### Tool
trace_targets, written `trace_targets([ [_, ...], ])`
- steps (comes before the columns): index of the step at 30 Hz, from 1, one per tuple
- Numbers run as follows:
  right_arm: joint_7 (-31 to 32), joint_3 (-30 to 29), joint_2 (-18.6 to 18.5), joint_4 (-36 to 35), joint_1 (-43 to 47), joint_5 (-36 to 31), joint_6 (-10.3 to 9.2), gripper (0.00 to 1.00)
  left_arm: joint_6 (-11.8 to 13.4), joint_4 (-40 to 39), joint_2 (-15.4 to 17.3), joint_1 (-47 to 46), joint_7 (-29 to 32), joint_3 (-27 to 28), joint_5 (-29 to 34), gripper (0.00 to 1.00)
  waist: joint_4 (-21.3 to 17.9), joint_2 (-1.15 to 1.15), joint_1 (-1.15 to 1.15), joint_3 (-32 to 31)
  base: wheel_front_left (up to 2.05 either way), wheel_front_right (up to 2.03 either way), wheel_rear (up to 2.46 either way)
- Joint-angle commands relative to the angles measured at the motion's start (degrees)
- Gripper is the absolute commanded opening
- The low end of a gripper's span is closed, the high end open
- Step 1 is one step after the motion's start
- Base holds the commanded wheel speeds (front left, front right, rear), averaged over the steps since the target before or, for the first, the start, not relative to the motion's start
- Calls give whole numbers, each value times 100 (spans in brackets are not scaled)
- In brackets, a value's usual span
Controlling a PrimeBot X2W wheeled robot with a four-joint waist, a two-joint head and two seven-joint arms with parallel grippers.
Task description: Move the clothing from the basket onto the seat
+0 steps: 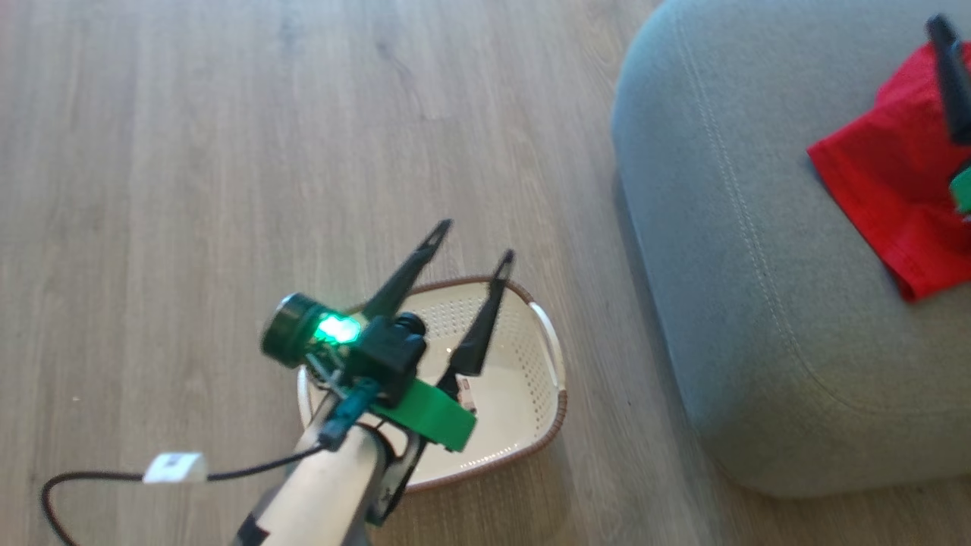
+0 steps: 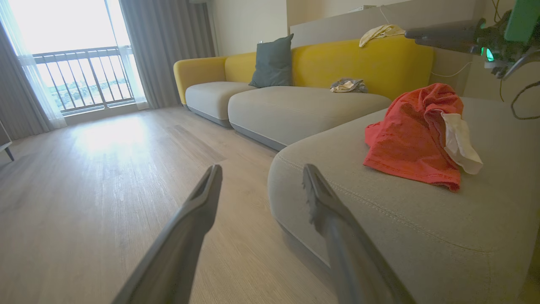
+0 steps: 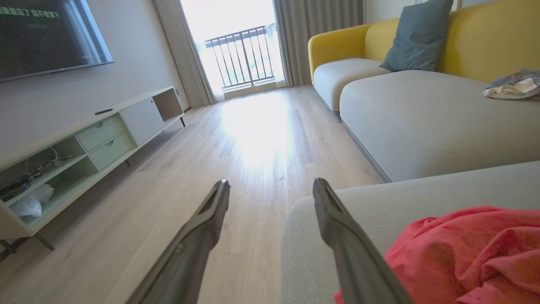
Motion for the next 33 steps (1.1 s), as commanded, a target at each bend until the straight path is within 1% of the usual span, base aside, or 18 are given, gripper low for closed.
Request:
trace_targets([
  [1,-224,79,-147,-266,200,70,40,100,81,-236,-33,-36,-27,334,-35,100,150,0,0,-133,0,0,0],
  [3,-486,152,-92,-432,407,87,40,100,134,-269,-34,42,-27,558,-61,100,251,0,0,-197,0,0,0],
  [5,-654,156,83,-585,605,215,40,100,202,-290,-35,130,-27,781,-92,100,336,0,0,-265,0,0,0],
  [7,-744,128,292,-735,784,381,40,100,312,-295,-35,226,-27,988,-128,100,409,0,0,-328,0,0,0],
  [9,-800,92,414,-815,923,297,40,100,477,-308,-35,304,-27,1196,-244,100,484,0,0,-373,0,0,0],
  [10,-800,92,414,-815,923,297,40,100,477,-308,-35,304,-27,1196,-244,100,484,0,0,-373,0,0,0],
  [12,-824,-8,580,-849,1066,131,40,100,664,-353,-36,360,-27,1394,-350,100,565,0,0,-425,0,0,0],
  [13,-827,-154,704,-893,1137,24,40,100,742,-370,-36,392,-27,1476,-407,100,603,0,0,-446,0,0,0],
  [16,-830,-662,1122,-1115,1487,-452,40,100,868,-353,-36,490,-27,1637,-499,100,721,0,0,-518,0,0,0],
  [20,-831,-1114,1610,-1446,2082,-1188,40,100,946,-267,-36,683,-27,1710,-495,100,843,0,0,-635,0,0,0],
  [24,-831,-1405,1980,-1722,2591,-1748,40,100,1047,-202,-36,858,-27,1736,-522,100,929,0,0,-692,0,0,0],
  [26,-831,-1520,2124,-1783,2805,-1951,40,100,1065,-152,-36,928,-27,1711,-485,100,961,0,0,-708,0,0,0],
  [29,-832,-1579,2240,-1857,3058,-2291,40,100,1089,-81,-36,1007,-27,1703,-499,100,994,0,0,-714,0,0,0],
  [33,-832,-1808,2463,-1939,3292,-2436,40,100,1113,28,-37,1074,-27,1656,-404,100,1034,0,0,-709,0,0,0],
])
